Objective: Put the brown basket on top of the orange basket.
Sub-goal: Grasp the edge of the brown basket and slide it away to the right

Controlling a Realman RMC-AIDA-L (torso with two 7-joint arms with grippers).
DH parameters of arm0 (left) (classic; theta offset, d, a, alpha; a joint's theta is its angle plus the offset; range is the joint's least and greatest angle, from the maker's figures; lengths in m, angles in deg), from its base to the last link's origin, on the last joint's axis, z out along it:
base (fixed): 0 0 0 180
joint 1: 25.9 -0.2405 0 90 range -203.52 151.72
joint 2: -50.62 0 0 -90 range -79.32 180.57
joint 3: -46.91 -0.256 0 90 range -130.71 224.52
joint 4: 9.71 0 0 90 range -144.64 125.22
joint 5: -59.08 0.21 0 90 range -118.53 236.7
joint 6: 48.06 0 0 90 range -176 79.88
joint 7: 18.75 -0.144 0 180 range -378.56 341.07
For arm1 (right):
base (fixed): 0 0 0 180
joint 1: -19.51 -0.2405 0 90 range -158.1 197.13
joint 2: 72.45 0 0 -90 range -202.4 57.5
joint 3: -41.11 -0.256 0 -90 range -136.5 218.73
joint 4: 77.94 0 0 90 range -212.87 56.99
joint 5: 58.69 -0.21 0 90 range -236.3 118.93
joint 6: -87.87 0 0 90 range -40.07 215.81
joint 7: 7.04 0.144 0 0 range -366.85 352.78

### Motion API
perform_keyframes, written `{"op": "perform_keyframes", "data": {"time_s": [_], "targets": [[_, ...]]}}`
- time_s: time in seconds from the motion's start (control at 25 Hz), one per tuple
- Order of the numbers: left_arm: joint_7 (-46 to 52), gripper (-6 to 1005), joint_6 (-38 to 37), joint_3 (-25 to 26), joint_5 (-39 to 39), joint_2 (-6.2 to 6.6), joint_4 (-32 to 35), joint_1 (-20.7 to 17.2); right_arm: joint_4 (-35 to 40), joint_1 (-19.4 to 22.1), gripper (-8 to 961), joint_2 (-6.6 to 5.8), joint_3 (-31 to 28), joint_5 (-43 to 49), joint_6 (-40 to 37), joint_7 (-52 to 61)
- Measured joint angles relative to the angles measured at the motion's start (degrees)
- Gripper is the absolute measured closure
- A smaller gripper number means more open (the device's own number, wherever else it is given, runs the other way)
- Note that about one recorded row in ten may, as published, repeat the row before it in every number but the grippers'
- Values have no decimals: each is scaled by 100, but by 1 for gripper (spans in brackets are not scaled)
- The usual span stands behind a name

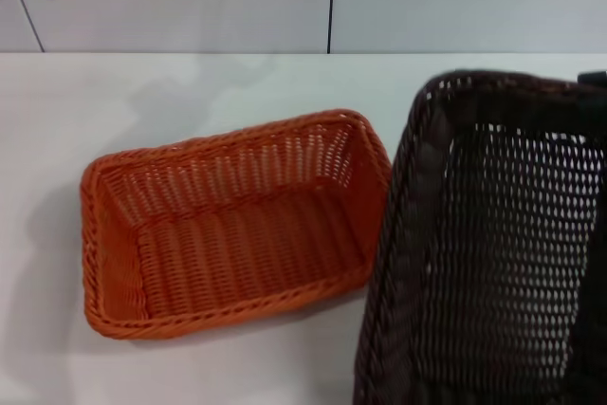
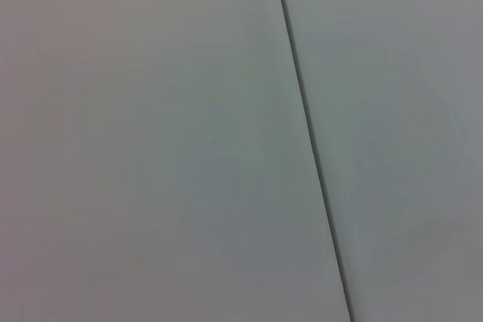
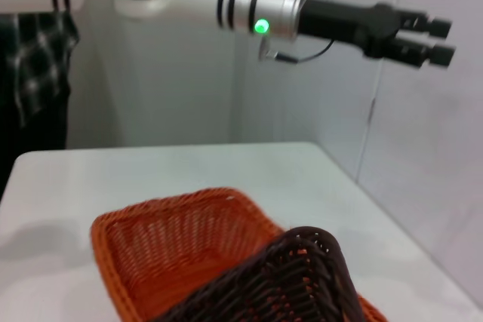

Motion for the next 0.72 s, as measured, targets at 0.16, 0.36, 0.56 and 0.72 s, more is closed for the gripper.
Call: {"op": "perform_keyframes", "data": {"time_s": [0.16,0.36,0.56,0.72], "targets": [[-11,150,2,6,1,-1,-5,-3,81,-95,795,137,-114,19,-85,-6],[-45,150,2,14,6,3,-6,-40,193,-147,804,173,-294,-1,-111,-14],[-137,150,15,26,8,5,-39,-67,613,-162,813,259,-463,-145,-102,42],[-188,150,22,83,8,7,-73,-71,833,-180,820,326,-599,-183,-127,73]]}}
